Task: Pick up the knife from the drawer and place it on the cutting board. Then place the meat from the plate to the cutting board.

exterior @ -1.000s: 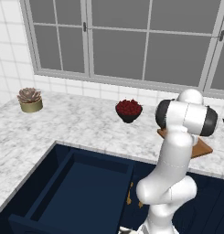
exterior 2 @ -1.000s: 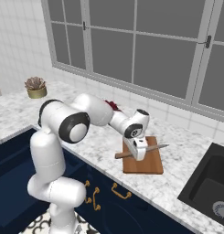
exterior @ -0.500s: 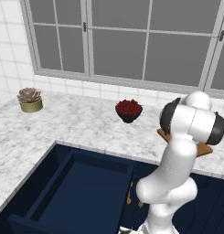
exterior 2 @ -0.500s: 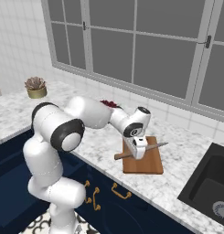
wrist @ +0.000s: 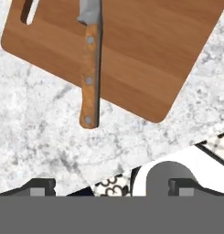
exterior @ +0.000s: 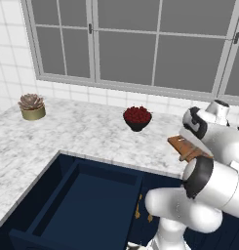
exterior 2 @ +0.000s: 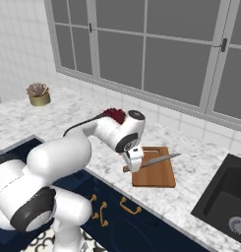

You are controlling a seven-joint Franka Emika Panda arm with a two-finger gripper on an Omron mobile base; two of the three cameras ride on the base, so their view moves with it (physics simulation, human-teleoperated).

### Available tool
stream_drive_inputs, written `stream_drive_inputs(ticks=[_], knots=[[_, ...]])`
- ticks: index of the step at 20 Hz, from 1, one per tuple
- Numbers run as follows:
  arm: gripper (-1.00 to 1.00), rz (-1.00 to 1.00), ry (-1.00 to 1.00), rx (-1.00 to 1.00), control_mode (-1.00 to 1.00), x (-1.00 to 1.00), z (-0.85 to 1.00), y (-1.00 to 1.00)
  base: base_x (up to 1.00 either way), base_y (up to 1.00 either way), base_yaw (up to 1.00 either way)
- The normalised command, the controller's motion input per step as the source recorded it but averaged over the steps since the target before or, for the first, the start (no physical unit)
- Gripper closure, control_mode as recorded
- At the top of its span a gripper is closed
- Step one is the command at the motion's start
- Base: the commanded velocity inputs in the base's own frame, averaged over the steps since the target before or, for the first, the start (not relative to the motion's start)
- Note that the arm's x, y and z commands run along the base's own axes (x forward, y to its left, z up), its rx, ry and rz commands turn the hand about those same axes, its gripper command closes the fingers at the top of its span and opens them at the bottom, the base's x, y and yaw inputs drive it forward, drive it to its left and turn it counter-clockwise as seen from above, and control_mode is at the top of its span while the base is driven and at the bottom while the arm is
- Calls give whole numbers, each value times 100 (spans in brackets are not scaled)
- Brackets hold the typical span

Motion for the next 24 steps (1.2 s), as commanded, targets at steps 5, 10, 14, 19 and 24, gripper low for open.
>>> stream_drive_inputs(ticks=[5,10,14,19,24], knots=[[-100,5,8,-13,-100,1,8,72,0,0,0],[-100,0,0,0,100,0,0,4,-10,0,-2],[-100,0,0,0,100,0,0,0,-81,-61,-33],[-100,0,0,0,100,0,0,0,-34,-71,-53],[-100,0,0,0,100,0,0,0,-9,-55,-69]])
